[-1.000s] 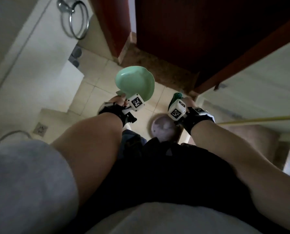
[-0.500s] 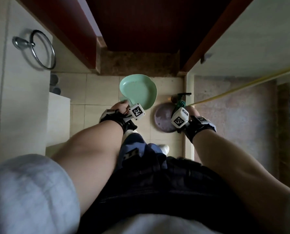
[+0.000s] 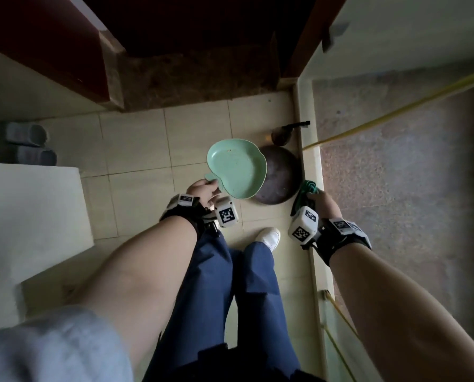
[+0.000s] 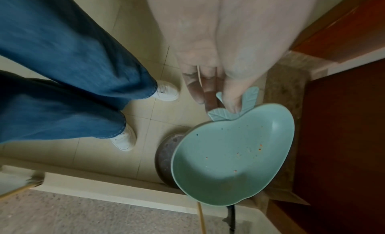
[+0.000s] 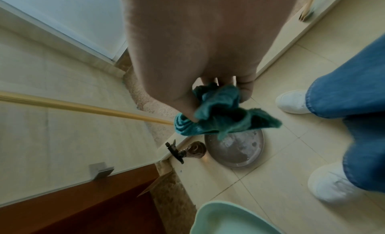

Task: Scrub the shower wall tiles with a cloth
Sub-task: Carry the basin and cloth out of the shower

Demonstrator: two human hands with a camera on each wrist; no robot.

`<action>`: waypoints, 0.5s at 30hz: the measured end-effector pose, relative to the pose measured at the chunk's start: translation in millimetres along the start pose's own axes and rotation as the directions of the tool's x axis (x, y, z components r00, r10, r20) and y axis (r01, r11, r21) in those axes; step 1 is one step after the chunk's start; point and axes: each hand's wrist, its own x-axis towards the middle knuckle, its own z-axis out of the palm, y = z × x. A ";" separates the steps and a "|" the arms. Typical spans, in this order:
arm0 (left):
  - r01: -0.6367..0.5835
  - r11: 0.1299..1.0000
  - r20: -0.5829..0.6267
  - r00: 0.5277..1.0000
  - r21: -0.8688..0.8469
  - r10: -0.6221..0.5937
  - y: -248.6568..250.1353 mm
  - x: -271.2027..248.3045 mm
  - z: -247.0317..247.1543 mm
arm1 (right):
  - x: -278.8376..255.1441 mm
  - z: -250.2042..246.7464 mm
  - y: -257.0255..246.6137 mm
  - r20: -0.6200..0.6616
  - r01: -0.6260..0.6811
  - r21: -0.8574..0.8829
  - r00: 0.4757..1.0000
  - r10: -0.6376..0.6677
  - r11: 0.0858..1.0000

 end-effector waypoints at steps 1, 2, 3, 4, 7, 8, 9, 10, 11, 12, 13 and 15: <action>0.009 1.000 0.014 1.000 -0.005 -0.009 -6.9 20.5 6.9 | 15.9 2.7 6.5 -0.007 -0.013 0.040 1.000 0.013 0.999; 0.014 1.000 0.020 1.000 0.010 -0.014 -11.8 34.4 14.0 | 30.4 6.1 13.4 -0.007 -0.027 0.099 1.000 0.027 0.995; 0.018 1.000 0.028 0.999 0.007 -0.018 -19.6 52.3 21.1 | 45.3 9.2 20.1 0.005 -0.029 0.140 1.000 0.028 0.990; 0.028 0.999 0.030 0.999 0.020 -0.029 -25.9 67.6 28.9 | 62.7 13.3 28.3 0.008 -0.035 0.157 0.999 0.034 0.987; 0.050 0.998 0.041 0.998 0.035 -0.051 -52.8 121.6 49.1 | 111.0 20.3 52.6 0.029 -0.041 0.203 0.999 0.036 0.978; 0.057 0.997 0.042 0.997 0.053 -0.060 -61.3 136.9 56.5 | 128.9 22.0 62.8 0.020 -0.041 0.222 0.999 0.037 0.974; 0.048 0.997 0.053 0.997 0.067 -0.051 -70.6 154.6 63.9 | 144.4 23.9 70.4 0.008 -0.050 0.232 0.999 0.050 0.971; 0.044 0.996 0.055 0.997 0.080 -0.049 -76.4 169.3 72.0 | 161.9 26.2 78.8 -0.009 -0.052 0.230 0.998 0.055 0.972; 0.039 0.996 0.062 0.997 0.080 -0.044 -85.3 188.4 79.8 | 177.1 28.4 85.6 -0.021 -0.055 0.222 0.998 0.061 0.973; 0.043 0.996 0.070 0.996 0.083 -0.048 -92.0 203.8 87.4 | 194.4 30.1 94.2 -0.036 -0.056 0.235 0.997 0.066 0.970; 0.039 0.996 0.071 0.996 0.079 -0.045 -99.5 221.7 94.9 | 210.0 31.5 101.1 -0.046 -0.062 0.242 0.996 0.075 0.968; 0.027 0.995 0.079 0.996 0.091 -0.034 -110.0 250.6 109.6 | 239.4 35.4 114.5 -0.059 -0.081 0.295 0.993 0.103 0.952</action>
